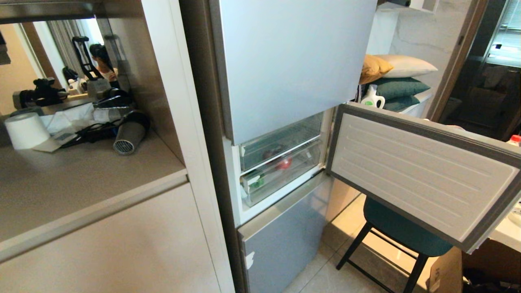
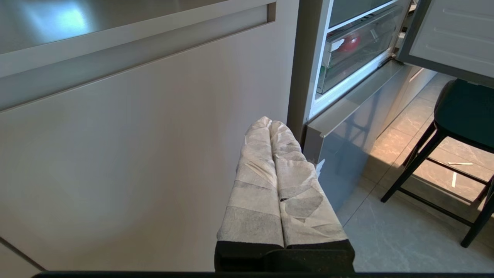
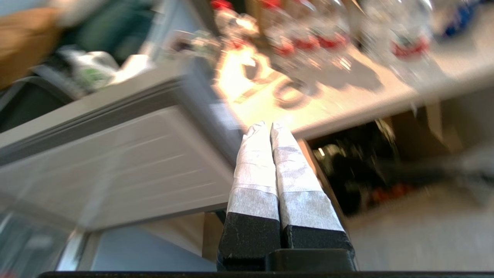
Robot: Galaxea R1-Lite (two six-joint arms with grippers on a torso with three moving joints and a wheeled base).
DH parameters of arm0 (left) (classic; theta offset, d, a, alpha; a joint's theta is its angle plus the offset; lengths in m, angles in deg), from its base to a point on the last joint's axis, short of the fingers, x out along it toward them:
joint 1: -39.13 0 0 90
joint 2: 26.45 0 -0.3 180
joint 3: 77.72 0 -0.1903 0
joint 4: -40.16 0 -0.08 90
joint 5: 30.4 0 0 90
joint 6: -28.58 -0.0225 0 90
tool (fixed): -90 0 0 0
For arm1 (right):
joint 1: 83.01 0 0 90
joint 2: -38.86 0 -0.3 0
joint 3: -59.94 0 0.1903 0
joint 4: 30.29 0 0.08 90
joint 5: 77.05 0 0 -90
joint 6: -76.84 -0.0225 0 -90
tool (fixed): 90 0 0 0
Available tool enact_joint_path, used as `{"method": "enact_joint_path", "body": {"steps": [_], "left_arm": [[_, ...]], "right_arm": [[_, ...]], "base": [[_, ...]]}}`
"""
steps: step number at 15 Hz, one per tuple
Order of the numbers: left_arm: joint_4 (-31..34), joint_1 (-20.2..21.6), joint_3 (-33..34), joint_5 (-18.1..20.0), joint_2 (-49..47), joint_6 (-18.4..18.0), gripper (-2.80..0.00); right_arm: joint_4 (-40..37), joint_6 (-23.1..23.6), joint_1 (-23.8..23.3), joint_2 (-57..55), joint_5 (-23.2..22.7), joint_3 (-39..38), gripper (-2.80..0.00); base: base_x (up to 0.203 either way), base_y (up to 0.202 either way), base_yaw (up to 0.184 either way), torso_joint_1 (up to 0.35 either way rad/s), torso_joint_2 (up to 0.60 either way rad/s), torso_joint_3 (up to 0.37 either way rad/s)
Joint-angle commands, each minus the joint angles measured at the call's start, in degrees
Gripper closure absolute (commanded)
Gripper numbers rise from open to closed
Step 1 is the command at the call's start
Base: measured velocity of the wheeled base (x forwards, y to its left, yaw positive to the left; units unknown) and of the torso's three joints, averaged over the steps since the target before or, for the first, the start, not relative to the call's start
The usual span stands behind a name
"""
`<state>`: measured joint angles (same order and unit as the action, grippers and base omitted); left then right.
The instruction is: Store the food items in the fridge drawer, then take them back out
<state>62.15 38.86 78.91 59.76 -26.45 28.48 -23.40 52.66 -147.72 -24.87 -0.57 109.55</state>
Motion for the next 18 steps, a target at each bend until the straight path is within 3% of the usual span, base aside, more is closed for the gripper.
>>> {"method": "enact_joint_path", "body": {"steps": [1, 7, 12, 15, 18], "left_arm": [[-0.03, 0.0, 0.62, 0.02, 0.0, 0.01, 0.0], [-0.03, 0.0, 0.62, 0.02, 0.0, 0.01, 0.0], [-0.03, 0.0, 0.62, 0.02, 0.0, 0.01, 0.0], [-0.03, 0.0, 0.62, 0.02, 0.0, 0.01, 0.0], [-0.03, 0.0, 0.62, 0.02, 0.0, 0.01, 0.0]], "right_arm": [[3.98, -0.3, -7.43, -13.74, -3.96, 1.06, 0.0], [10.78, -0.37, -16.79, -39.67, -9.89, 15.8, 0.0], [11.15, 0.36, -18.04, -50.76, -28.23, 26.73, 0.0], [11.12, 5.09, -17.82, -51.15, -29.29, 26.75, 0.0], [11.02, 5.26, -14.45, -51.51, -29.01, 26.74, 0.0]], "base": [[0.0, 0.0, 0.0, 0.0, 0.0, 0.0], [0.0, 0.0, 0.0, 0.0, 0.0, 0.0], [0.0, 0.0, 0.0, 0.0, 0.0, 0.0], [0.0, 0.0, 0.0, 0.0, 0.0, 0.0], [0.0, 0.0, 0.0, 0.0, 0.0, 0.0]]}}
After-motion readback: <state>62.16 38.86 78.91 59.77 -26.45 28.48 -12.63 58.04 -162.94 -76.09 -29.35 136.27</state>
